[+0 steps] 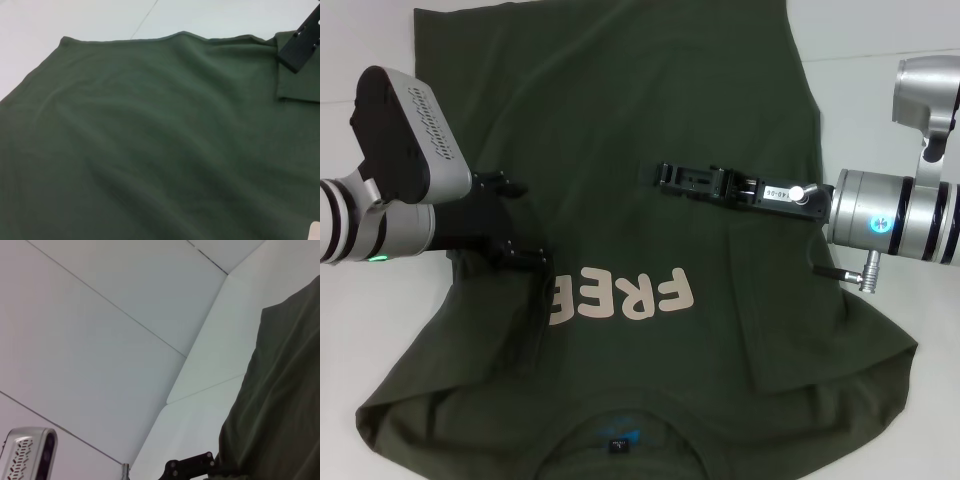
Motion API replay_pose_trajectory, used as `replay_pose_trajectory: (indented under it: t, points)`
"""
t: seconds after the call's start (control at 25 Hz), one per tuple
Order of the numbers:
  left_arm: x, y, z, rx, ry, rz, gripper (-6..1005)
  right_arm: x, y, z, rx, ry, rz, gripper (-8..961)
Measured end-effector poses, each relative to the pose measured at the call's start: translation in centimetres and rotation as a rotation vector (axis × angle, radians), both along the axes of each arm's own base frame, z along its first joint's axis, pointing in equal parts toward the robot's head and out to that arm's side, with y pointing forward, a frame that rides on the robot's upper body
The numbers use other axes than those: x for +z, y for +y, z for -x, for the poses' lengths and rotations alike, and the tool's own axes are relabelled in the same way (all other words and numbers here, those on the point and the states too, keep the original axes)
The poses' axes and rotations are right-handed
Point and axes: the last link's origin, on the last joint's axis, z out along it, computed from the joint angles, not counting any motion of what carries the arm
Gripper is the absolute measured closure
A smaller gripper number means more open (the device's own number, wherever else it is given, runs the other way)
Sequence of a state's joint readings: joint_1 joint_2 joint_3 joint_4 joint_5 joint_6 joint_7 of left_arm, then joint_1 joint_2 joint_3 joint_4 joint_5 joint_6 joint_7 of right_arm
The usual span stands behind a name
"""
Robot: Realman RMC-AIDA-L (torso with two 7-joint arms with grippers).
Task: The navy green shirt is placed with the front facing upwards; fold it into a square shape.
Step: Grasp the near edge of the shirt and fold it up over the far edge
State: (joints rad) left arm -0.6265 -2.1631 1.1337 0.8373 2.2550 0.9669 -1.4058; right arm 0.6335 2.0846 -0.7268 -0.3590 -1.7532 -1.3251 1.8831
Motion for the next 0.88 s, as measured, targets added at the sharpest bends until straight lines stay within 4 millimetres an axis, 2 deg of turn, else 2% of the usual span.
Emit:
replay_pose_trajectory:
  t: [0.4, 0.88]
  points:
    - [-0.29, 0.42, -0.62, -0.029, 0.021, -0.005, 125, -0.01, -0.06, -0.08, -0.002, 0.000, 0.000, 78]
    - [-0.88, 0.22, -0.09, -0.024, 0.061, 0.010, 123, 0.05, 0.02, -0.19, -0.008, -0.003, -0.007, 77]
